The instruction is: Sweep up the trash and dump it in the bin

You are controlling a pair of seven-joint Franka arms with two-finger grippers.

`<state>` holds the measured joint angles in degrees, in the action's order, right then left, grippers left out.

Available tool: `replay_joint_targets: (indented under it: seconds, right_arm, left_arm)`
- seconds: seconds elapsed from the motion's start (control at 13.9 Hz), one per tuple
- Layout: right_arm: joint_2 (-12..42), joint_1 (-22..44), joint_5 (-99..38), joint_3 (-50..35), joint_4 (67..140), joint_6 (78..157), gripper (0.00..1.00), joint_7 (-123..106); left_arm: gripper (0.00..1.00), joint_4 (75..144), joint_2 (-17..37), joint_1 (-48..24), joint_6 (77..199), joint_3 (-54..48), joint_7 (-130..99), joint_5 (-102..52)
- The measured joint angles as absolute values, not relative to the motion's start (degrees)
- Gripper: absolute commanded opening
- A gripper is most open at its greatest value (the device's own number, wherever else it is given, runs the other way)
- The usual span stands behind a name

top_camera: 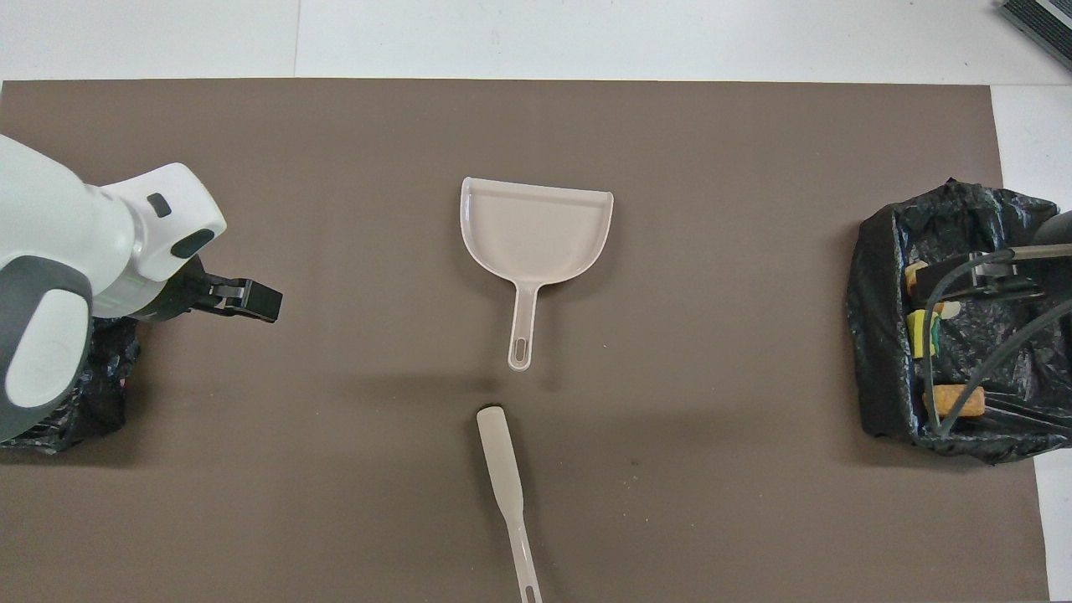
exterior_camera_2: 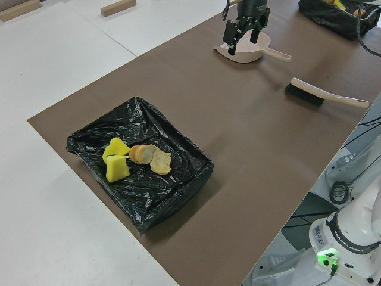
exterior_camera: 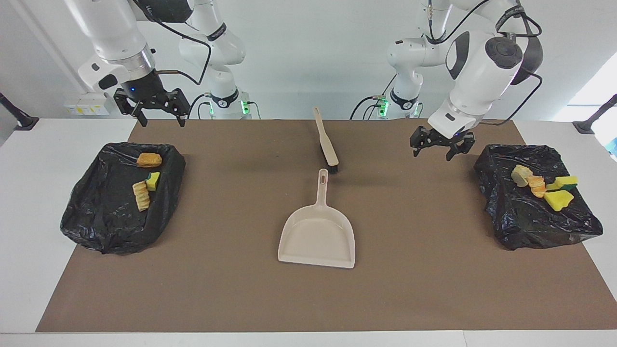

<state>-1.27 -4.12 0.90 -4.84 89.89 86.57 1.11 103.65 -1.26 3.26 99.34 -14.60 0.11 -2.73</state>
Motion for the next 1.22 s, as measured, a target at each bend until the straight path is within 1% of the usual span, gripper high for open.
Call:
replay_joint_targets:
  seconds: [0.14, 0.29, 0.5, 0.65, 0.86, 1.01, 1.22]
  right_arm:
    - [-1.3, -4.1, 0.9, -4.8, 89.9, 86.6, 1.0, 1.1]
    - [-1.3, -4.1, 0.9, -4.8, 89.9, 86.6, 1.0, 1.1]
    - [-1.3, -4.1, 0.9, -4.8, 89.9, 86.6, 1.0, 1.1]
    - [-1.3, -4.1, 0.9, -4.8, 89.9, 86.6, 1.0, 1.1]
    - [-1.3, -4.1, 0.9, -4.8, 89.9, 86.6, 1.0, 1.1]
    - [-1.3, -4.1, 0.9, -4.8, 89.9, 86.6, 1.0, 1.1]
    - [-1.3, -4.1, 0.9, -4.8, 89.9, 86.6, 1.0, 1.1]
  left_arm:
    - [1.0, 102.8, -2.6, 5.5, 96.4, -14.6, 0.8, -2.7]
    - [1.0, 99.6, -3.7, 7.8, 92.2, -14.4, 1.6, -2.7]
    - [1.0, 93.8, -4.5, 8.6, 84.1, -14.4, 1.9, 0.8]
    - [1.0, 91.7, -4.7, 8.6, 81.0, -13.7, 1.9, 3.4]
    - [1.0, 91.4, -4.9, 8.7, 83.7, -10.4, 1.9, 3.6]
    - [1.0, 91.5, -4.8, 8.7, 86.8, -10.2, 1.9, 3.4]
    - [1.0, 91.9, -4.8, 8.4, 87.6, -10.7, 1.9, 1.9]
